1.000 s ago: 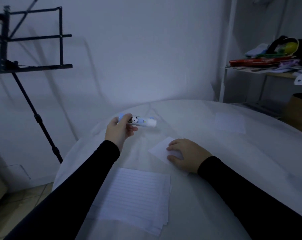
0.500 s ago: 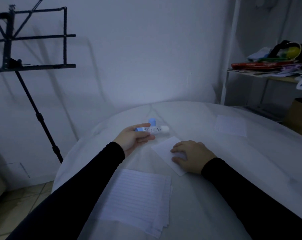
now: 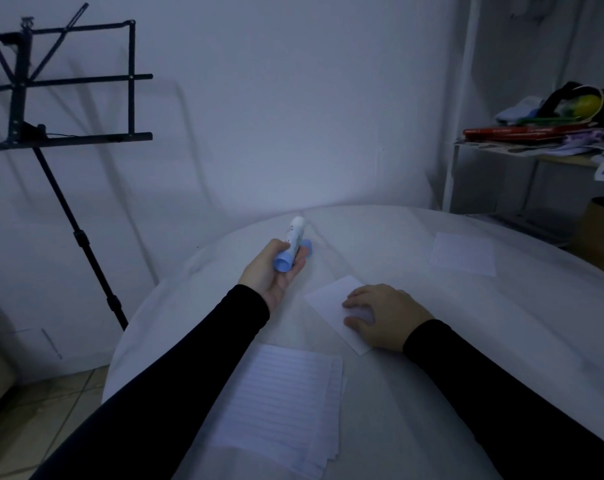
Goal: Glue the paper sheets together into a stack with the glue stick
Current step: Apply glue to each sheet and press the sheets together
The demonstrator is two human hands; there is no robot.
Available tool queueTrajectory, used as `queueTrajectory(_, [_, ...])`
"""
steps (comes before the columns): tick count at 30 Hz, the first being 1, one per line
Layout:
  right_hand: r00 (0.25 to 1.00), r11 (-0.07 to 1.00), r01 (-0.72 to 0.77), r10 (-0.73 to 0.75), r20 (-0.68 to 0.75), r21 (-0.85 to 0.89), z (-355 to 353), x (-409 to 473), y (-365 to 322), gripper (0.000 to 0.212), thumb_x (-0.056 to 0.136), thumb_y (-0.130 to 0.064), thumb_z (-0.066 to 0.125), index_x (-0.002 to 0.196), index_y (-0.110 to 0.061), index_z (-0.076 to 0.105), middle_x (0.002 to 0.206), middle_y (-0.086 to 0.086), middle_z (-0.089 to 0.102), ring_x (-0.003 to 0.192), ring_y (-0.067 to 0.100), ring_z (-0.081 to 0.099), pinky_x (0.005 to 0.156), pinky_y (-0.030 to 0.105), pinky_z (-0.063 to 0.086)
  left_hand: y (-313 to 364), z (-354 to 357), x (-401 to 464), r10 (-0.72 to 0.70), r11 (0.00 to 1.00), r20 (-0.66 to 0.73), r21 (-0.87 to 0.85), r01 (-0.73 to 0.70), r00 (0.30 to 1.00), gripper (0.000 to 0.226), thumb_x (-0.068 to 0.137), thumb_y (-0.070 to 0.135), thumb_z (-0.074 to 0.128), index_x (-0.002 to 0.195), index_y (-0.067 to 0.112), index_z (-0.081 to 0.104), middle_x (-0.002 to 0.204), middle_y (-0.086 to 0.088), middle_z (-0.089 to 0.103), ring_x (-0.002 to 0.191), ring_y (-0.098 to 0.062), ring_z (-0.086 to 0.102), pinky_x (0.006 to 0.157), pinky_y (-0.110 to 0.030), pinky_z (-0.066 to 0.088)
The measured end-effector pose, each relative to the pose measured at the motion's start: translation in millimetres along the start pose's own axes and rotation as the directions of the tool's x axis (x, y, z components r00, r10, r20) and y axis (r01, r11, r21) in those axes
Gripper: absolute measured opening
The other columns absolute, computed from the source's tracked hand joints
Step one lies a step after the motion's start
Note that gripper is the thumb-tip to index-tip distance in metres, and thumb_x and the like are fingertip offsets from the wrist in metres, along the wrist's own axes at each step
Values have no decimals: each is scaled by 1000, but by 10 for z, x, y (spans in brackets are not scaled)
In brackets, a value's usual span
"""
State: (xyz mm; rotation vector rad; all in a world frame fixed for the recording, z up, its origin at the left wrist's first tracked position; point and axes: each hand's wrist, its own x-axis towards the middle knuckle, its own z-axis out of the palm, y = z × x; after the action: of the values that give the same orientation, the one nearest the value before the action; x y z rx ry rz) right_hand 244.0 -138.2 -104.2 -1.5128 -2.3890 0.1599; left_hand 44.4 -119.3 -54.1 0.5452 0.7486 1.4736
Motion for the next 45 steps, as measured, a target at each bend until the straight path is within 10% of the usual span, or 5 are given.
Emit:
queueTrajectory(8, [1000,999,4,-4,4,39,35,23,32,41,89,-45,54,127,-30,57,138,-13,48,129,11,41,109,31,30,37,-237,107,133,794,75,588,-152,988,54,82,-13,59,132,6,50,95,-2,65,81,-16,61,49,-16,46])
queueTrajectory(17, [999,997,42,-43,23,72,48,158,18,40,91,-41,54,128,-28,56,140,-11,46,131,12,38,110,32,27,77,-443,157,367,325,112,915,-240,924,65,72,3,79,125,13,42,107,-2,51,91,-21,52,76,-26,41])
queueTrajectory(31, [995,979,97,-89,-50,180,69,236,106,38,90,-38,59,124,-22,61,136,-6,51,129,14,42,111,22,23,124,-563,154,353,324,83,924,-204,932,98,52,24,93,133,20,37,128,-7,47,101,-21,55,83,-35,52])
queueTrajectory(38, [898,966,-113,199,-392,231,-153,133,502,26,88,-29,60,109,-17,68,118,3,64,114,25,53,102,36,38,308,-62,-368,772,-168,499,758,-631,393,51,71,43,70,115,21,55,110,4,44,94,-11,50,79,-20,44])
queueTrajectory(45, [791,864,-447,502,-348,232,-200,122,859,33,88,-30,53,116,-17,64,127,7,56,118,29,48,99,38,40,-459,294,-338,117,-413,446,834,-365,887,42,85,57,57,116,29,61,120,8,61,108,-13,57,91,-26,43])
